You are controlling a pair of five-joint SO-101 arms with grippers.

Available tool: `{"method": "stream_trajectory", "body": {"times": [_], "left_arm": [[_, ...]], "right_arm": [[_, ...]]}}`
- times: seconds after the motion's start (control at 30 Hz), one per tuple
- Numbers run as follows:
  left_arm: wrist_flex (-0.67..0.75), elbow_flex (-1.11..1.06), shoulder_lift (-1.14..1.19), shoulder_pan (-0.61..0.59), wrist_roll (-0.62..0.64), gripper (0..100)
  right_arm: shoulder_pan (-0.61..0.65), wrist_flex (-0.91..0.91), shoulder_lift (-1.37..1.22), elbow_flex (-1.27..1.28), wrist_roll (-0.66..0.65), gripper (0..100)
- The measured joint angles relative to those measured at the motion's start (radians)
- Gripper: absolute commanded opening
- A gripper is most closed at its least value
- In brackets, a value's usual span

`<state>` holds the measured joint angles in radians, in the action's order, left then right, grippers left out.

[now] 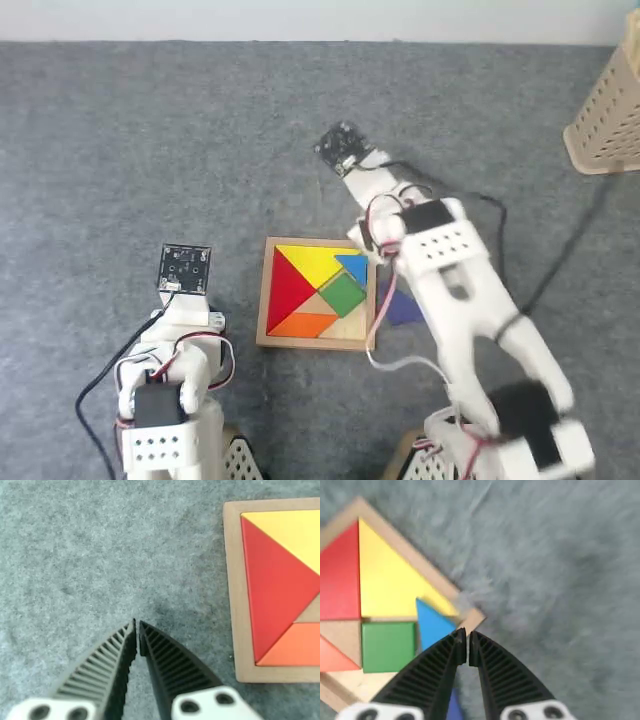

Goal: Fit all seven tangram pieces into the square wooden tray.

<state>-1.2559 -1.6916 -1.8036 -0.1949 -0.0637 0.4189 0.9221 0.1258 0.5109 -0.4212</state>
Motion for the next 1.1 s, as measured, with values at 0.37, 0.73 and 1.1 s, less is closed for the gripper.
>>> {"method": "stream_trajectory", "body": {"times": [0.37,0.73,1.1], "left_arm": [[0.0,0.0,0.0,0.0,0.0,1],[0.0,0.0,0.0,0.0,0.0,1],[0.0,0.0,0.0,0.0,0.0,1]], "right_arm": [[0.032,0.061,0.069,0.08,0.008,0.6],[0.169,0.012,0.054,0.215,0.005,0.6],[0.172,0.014,-0.127,0.1,0.005,0.6]]}}
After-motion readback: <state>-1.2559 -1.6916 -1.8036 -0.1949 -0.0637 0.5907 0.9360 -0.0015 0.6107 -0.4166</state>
